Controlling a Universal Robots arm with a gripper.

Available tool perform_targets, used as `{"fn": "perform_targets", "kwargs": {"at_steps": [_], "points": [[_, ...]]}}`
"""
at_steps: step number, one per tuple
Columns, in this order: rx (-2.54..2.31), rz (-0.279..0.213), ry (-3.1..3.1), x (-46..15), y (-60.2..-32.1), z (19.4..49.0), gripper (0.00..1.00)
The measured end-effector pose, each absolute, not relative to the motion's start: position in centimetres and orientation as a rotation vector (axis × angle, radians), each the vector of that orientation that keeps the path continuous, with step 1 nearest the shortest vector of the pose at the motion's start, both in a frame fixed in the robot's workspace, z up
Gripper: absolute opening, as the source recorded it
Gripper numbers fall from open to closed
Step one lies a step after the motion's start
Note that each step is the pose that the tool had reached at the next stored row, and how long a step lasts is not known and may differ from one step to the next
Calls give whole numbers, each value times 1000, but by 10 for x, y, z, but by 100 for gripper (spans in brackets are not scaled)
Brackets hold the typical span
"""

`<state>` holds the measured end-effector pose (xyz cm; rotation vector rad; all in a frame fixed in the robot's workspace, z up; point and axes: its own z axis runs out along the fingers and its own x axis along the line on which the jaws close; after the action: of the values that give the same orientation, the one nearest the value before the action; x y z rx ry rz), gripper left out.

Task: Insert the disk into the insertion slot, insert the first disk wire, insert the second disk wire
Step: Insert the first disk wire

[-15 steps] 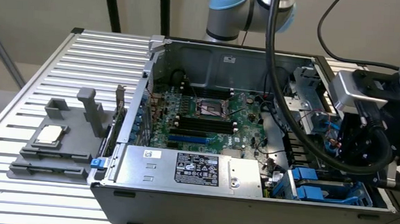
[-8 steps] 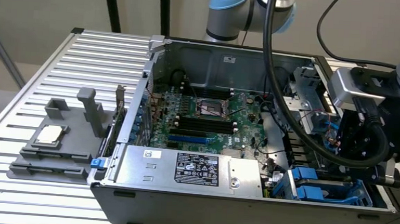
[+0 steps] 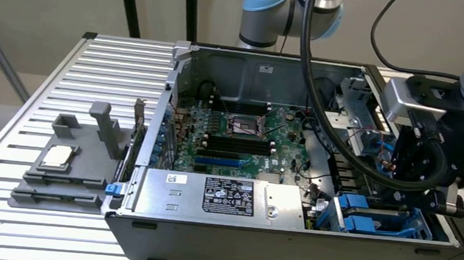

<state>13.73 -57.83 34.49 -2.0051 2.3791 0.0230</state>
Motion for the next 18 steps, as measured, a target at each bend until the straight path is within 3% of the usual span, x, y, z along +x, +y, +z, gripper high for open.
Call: {"fn": "perform_targets", "kwargs": {"at_steps": [5,18], "points": [[-1992,19,2394,137,-578,347,16],[-2018,-57,2429,137,-564,347,16]]}}
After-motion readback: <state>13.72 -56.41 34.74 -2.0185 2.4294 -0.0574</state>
